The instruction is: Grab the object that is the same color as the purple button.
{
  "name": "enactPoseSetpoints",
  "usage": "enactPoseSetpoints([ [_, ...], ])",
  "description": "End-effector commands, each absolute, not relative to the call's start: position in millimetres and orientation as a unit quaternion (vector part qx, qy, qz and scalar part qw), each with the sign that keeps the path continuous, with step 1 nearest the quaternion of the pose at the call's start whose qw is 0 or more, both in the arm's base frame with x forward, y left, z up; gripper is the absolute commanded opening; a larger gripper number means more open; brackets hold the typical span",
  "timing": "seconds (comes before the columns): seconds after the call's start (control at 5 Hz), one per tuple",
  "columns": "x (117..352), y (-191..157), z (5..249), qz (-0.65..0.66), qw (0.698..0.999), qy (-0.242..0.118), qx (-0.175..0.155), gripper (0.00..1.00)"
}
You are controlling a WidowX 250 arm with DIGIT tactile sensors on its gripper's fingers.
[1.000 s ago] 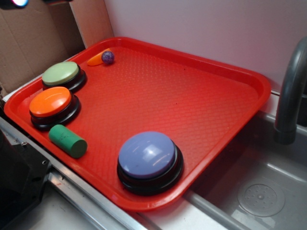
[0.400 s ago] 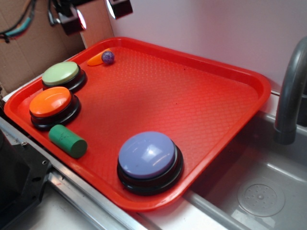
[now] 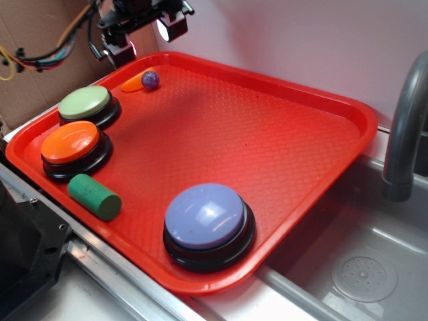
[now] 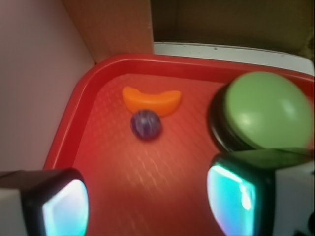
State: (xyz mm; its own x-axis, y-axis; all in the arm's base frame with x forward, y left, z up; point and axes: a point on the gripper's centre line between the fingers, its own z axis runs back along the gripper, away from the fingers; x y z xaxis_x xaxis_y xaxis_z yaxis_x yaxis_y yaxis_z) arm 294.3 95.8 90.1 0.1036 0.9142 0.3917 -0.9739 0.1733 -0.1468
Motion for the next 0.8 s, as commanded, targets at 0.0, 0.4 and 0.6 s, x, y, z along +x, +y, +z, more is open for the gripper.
enactPoseSetpoints([
  [0.0,301,133,84,0.646,0.728,-0.221,0.051,1.00],
  [0.4,310,144,61,0.645,0.734,-0.206,0.053,1.00],
  [0.6,313,147,58,0.648,0.730,-0.207,0.070,1.00],
])
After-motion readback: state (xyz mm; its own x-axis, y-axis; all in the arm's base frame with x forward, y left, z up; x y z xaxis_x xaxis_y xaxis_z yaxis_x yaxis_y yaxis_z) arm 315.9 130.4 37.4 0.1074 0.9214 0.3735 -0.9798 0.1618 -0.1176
